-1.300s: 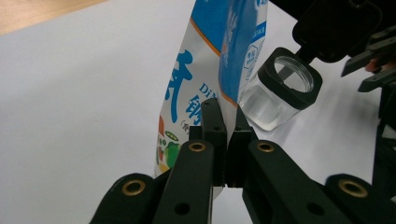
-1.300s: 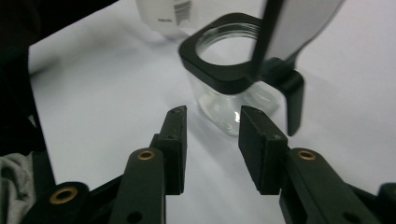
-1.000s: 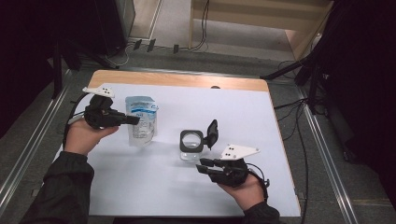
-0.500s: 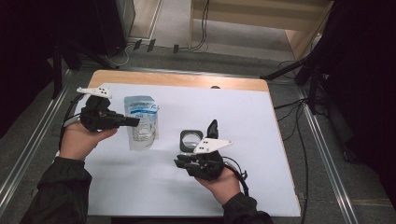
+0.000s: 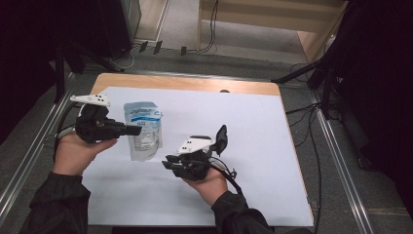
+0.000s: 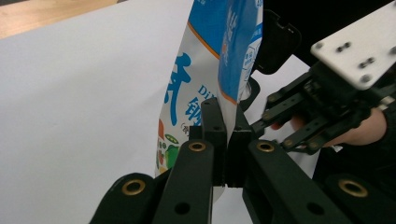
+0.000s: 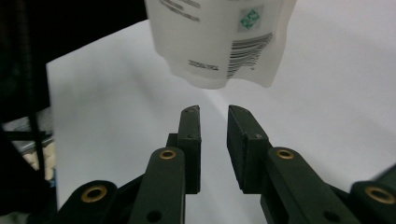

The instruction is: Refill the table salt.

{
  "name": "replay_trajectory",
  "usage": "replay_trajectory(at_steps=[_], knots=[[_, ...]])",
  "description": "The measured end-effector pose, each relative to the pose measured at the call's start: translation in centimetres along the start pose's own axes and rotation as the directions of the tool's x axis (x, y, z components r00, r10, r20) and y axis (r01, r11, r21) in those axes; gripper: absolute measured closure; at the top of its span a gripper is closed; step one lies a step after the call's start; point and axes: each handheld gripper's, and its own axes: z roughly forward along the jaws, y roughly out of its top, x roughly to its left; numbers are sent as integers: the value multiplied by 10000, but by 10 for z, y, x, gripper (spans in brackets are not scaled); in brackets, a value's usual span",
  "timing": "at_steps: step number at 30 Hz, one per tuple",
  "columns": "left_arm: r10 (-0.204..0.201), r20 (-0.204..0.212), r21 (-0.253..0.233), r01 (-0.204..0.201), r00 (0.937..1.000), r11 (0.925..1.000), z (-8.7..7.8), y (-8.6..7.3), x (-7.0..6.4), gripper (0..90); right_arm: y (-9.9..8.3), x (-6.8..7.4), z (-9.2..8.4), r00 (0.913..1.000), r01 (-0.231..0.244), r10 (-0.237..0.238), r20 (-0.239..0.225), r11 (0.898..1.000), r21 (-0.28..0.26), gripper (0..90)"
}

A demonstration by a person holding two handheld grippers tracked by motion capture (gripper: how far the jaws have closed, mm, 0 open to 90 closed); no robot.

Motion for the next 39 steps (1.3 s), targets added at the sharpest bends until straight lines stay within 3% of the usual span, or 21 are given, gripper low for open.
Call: replay_trajectory(at_steps=[3,9,14,23,26,29,35,39], knots=[[-59,-61,-55,58,10000,10000,-5,0,-4,900,-1,1,11,9993,-372,371,92,9993,36,748],[113,69,89,-114,9999,9999,-8,0,-13,900,-4,6,27,9996,-261,260,80,9995,188,698],[220,233,389,-229,9995,9990,-5,-1,-22,900,-8,11,36,9986,-102,99,526,9999,55,698],[277,286,404,-289,9992,9988,-2,1,-34,900,-11,10,41,9980,-462,463,440,9989,-24,676],[267,492,372,-285,9984,9989,-4,2,-37,900,-12,9,42,9973,-544,545,497,9985,-41,655],[226,777,332,-252,9967,9991,-5,3,-40,900,-13,9,44,9972,-492,496,563,9988,-85,620],[208,496,515,-233,9986,9984,-3,4,-40,900,-14,13,42,9985,-149,173,524,9988,-472,608],[93,641,463,-122,9979,9989,-2,4,-38,900,-14,16,41,9996,-3,19,270,9984,-568,578]])
